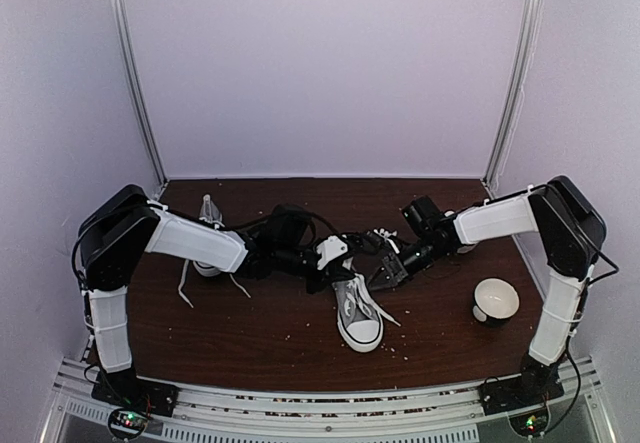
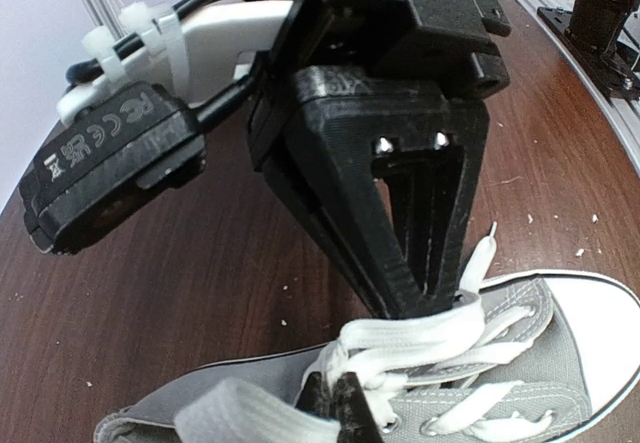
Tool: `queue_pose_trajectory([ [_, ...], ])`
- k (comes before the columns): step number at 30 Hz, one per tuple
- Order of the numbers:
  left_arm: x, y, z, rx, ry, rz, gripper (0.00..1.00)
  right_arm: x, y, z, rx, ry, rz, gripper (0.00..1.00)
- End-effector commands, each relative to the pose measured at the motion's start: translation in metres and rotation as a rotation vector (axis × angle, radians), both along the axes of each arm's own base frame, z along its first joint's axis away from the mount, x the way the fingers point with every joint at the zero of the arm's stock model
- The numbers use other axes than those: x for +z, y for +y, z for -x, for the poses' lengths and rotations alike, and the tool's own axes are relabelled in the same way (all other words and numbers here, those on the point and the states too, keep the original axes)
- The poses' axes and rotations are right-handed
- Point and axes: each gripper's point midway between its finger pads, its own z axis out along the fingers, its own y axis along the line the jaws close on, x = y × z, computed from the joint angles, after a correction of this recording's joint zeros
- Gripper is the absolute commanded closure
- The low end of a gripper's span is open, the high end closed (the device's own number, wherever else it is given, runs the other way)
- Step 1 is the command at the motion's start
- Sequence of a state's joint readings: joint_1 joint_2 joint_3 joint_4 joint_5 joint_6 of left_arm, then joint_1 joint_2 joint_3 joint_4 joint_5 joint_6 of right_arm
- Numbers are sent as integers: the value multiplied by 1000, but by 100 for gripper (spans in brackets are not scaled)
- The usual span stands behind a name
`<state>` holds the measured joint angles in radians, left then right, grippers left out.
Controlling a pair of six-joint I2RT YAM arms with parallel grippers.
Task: Tie the shoes
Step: Adjust the half-tied shoelace.
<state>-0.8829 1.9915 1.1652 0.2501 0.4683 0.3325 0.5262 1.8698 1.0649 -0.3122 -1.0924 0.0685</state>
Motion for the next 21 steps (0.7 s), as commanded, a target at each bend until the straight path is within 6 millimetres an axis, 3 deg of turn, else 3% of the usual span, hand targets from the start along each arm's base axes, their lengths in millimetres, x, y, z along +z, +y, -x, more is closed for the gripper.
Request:
queue_pose_trajectory([
  [1,17,-1,-6,10,-16,37,100,8,7,-3,-16,-22,-55,87],
  [6,16,1,-4,6,-17,33,99,11,10,-9,-55,-25,-90,88],
  [12,14,4,-5,16,-22,25,85,9,14,-11,-102,-16,-109,97],
  [21,17,11,-7,30,20,50,81,8,19,8,-61,17,-115,90],
])
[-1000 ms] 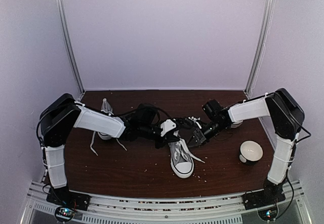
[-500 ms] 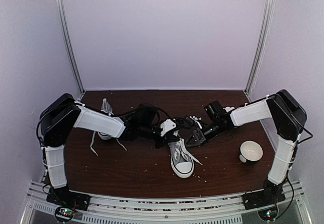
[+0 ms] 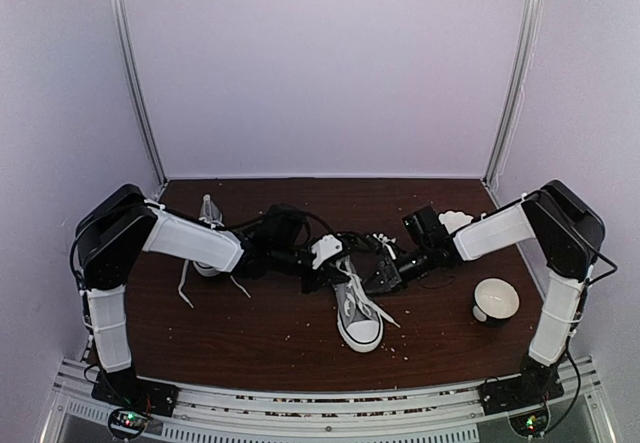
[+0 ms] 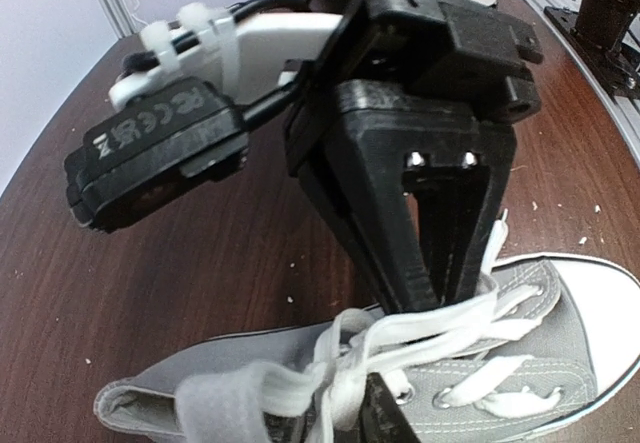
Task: Tie the shoes
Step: Adjust the half-tied shoelace.
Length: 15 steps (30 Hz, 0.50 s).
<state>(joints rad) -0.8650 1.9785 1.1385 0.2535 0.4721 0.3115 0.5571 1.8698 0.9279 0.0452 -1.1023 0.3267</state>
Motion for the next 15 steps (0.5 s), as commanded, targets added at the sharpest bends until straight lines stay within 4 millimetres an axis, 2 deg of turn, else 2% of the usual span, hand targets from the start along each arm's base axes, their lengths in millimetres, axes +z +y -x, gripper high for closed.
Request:
queue_pose_trajectory([
  [1,20,1,-4,4,-5,54,84,15,5,8,25,-22,-40,90],
  [3,20,1,-2,-6,0,57,87,16,4,10,30,-20,-41,90],
  [8,21,0,0,-19,9,55,87,18,10,16,36,-23,-34,93],
  [12,19,1,3,-27,14,47,82,19,19,23,56,-30,-29,93],
  [15,20,1,4,-35,19,46,80,18,17,23,43,-42,-5,93],
])
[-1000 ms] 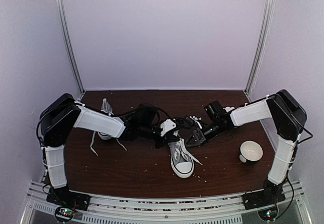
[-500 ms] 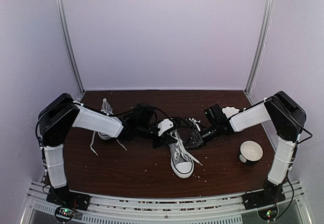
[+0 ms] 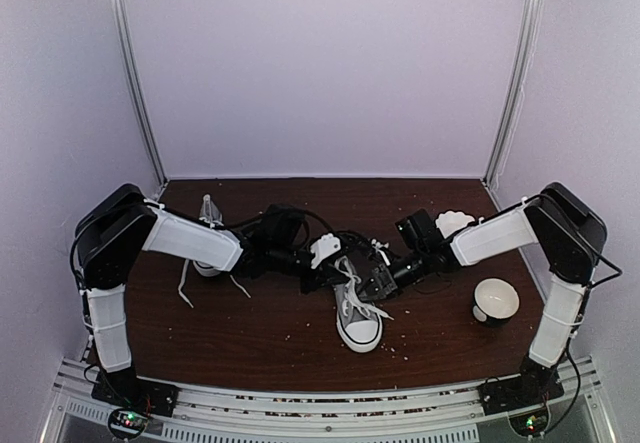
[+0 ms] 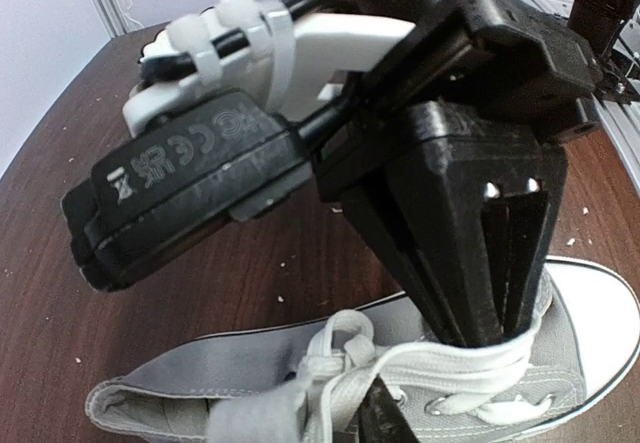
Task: Tie the shoes
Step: Adjust the half-tied shoelace.
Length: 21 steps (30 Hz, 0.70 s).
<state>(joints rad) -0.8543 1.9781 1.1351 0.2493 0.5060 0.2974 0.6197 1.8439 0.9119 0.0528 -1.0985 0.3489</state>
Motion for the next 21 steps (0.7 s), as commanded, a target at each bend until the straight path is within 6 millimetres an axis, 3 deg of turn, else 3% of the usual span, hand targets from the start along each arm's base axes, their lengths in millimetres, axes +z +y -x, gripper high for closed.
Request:
queue_pose_trajectory([
  [1,20,-1,2,-24,-12,39,80,12,0,0,-15,-57,19,93],
  [5,20,-2,4,-32,-9,39,83,2,-15,0,-25,-100,160,92],
  [10,17,-1,5,-40,-20,33,96,8,-30,-2,-35,-162,252,85],
  [14,17,-1,2,-36,-35,34,98,10,-41,-4,-28,-193,309,81],
  [18,18,-2,0,-33,-38,33,97,17,-47,-18,-59,-202,271,79],
  [21,17,-2,2,-37,-31,31,96,27,-34,-33,-93,-180,172,78],
])
